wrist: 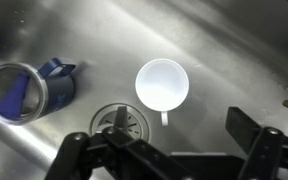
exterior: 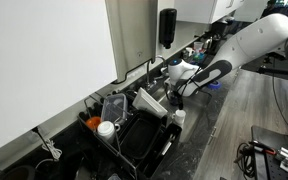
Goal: Take the cup off the cup holder and put it in the sink
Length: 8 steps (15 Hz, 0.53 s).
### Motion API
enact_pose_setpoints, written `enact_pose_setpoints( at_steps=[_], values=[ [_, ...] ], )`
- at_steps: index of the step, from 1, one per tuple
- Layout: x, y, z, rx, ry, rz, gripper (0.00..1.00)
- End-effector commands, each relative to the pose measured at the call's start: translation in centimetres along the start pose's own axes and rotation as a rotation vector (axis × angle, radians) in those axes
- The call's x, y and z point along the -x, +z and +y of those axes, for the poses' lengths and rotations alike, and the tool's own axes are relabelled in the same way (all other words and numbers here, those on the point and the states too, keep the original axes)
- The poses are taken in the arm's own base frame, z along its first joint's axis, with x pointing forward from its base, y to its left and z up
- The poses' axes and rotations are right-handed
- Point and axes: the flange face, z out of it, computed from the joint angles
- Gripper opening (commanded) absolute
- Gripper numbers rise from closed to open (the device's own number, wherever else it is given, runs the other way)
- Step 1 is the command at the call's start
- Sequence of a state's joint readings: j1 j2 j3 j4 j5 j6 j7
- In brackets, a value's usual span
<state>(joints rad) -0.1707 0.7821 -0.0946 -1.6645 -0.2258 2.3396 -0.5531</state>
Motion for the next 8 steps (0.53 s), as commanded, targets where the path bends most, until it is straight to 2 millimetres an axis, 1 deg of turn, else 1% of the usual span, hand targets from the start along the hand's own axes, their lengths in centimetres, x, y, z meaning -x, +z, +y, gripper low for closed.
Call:
enact_pose_setpoints(
  at_steps=[1, 3, 5, 8],
  values=[
    [3.9, -7.2, -1.3, -0.001, 0.012, 0.045, 1.00],
    [5.9, -10.7, -2.0, 0.003, 0.036, 0.065, 1.00],
    [8.4, -13.8, -3.1, 0.001, 0.054, 0.076, 1.00],
    [12.4, -17.9, -5.1, 0.001, 0.125, 0.111, 1.00]
  ],
)
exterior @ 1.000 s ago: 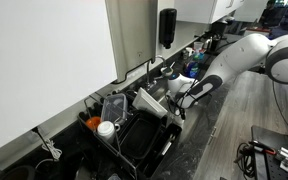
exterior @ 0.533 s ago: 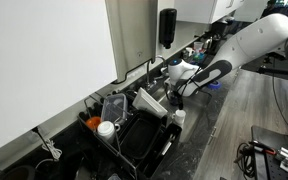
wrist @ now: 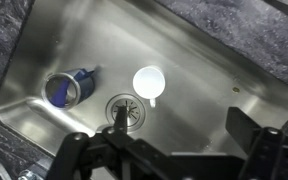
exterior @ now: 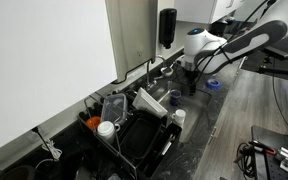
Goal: Take the cup off the cup holder and put it in the sink
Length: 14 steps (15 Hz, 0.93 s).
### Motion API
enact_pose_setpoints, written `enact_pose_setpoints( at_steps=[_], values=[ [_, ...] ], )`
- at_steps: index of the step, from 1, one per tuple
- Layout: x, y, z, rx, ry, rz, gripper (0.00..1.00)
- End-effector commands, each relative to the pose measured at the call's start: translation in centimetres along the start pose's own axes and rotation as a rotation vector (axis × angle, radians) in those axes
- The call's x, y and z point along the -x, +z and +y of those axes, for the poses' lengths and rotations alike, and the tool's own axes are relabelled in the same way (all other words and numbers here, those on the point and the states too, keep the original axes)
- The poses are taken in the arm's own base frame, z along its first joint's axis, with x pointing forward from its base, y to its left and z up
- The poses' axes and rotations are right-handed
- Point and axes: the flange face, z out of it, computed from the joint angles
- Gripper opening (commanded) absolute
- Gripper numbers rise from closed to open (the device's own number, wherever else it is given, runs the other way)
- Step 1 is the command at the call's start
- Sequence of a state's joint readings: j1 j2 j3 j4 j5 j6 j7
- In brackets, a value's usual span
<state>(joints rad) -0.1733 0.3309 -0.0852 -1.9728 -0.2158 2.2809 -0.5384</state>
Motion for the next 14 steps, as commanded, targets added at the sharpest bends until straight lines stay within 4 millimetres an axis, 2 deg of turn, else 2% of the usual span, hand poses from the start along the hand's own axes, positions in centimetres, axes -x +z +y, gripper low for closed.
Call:
enact_pose_setpoints(
  at_steps=[1, 5, 9, 10, 11, 14],
  values=[
    [5.6, -4.9, -3.2, -0.025, 0.118, 0.047, 1.00],
    [9.7, -9.1, -6.4, -0.059, 0.334, 0.144, 1.00],
    [13.2, -13.3, -10.0, -0.061, 0.410, 0.211, 1.00],
    [13.6, -13.7, -10.5, -0.055, 0.425, 0.207, 1.00],
    [11.9, -13.2, -8.8, -0.044, 0.397, 0.199, 1.00],
    [12.5, -14.2, -9.4, -0.039, 0.400, 0.218, 1.00]
  ],
)
